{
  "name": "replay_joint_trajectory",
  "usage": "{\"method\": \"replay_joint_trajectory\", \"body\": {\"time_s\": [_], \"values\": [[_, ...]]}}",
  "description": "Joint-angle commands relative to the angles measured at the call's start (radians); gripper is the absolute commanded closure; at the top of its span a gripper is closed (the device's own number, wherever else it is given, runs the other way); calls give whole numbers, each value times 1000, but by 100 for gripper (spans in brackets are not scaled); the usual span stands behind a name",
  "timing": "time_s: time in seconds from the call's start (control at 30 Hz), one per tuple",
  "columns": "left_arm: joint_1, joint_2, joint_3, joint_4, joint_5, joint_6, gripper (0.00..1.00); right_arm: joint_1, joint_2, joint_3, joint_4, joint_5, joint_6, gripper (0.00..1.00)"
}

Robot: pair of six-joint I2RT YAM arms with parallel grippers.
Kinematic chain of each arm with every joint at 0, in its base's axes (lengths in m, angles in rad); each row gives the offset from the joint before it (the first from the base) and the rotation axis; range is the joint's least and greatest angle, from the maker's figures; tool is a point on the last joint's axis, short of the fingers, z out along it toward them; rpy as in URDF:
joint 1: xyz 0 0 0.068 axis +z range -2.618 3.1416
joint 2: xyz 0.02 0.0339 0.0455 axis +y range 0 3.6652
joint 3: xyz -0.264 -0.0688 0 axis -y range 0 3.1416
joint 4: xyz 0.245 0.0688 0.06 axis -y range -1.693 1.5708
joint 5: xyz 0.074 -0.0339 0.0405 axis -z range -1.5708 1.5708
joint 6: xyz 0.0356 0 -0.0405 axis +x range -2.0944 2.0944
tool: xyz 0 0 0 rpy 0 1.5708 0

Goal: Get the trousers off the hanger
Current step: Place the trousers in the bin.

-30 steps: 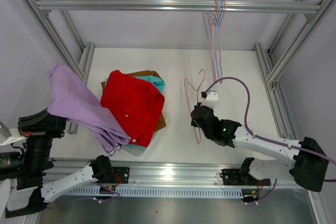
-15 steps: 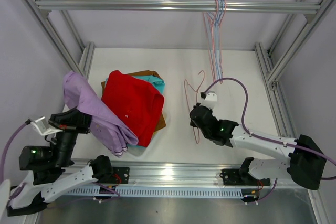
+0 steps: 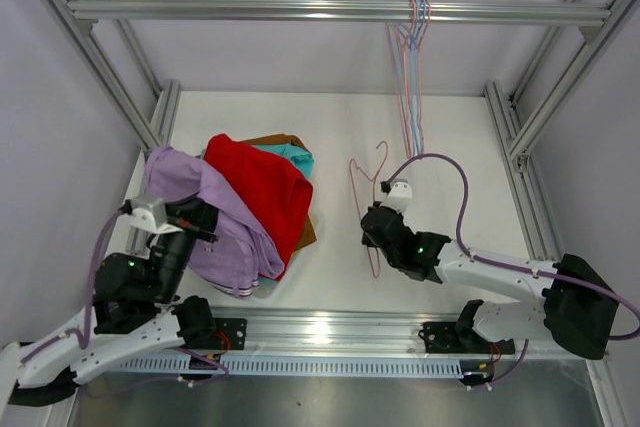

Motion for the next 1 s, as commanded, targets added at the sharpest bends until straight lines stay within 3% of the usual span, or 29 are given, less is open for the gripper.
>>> {"method": "replay_joint_trajectory", "body": {"time_s": [0.0, 0.2, 0.47, 0.7, 0.8, 0.9, 0.93, 0.97], "values": [[10, 82, 44, 124, -14, 63, 99, -4, -18, -17, 67, 31, 19, 100], [69, 263, 48, 193, 11, 63, 99, -10, -41, -45, 89, 28, 11, 100], [370, 490, 120, 58, 351, -196, 99, -25, -69, -71, 77, 7, 16, 100], [387, 731, 227, 81, 443, -171, 96, -5, -92, -77, 43, 21, 29, 100], [396, 819, 264, 86, 474, -179, 83, 4, -98, -62, 8, 33, 25, 100], [408, 846, 250, 99, 509, -202, 41, 12, -106, -44, -25, 48, 20, 100], [410, 845, 235, 109, 515, -205, 23, 13, -113, -40, -31, 48, 19, 100], [410, 836, 233, 109, 514, -205, 17, 15, -113, -37, -34, 50, 16, 100]]}}
